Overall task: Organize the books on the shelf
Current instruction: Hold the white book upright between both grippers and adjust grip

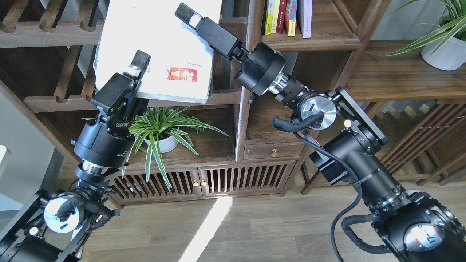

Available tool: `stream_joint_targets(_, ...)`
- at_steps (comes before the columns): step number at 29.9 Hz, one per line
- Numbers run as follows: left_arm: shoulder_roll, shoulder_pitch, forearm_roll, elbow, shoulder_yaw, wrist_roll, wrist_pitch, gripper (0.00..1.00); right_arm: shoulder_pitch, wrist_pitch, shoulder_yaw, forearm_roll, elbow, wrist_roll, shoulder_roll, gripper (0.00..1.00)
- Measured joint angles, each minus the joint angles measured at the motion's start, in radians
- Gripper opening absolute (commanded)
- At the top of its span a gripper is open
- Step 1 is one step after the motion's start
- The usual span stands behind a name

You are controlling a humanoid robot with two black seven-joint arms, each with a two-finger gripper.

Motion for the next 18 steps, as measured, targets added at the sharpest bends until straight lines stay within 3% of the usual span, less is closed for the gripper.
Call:
stream_joint_targets(9, 0.002, -0.001, -0.001, 0.0, 0.0, 0.0, 0.0, 0.0, -0.001, 0.001, -0.031, 0.024, 0.01, -0.004, 0.0, 0.57)
stream_joint_targets(18, 0.003, -0.003, -0.001, 0.001, 0.005, 0.001, 0.001, 0.0, 0.0, 0.008, -0.045, 0.039, 0.011, -0.008, 0.0, 0.39)
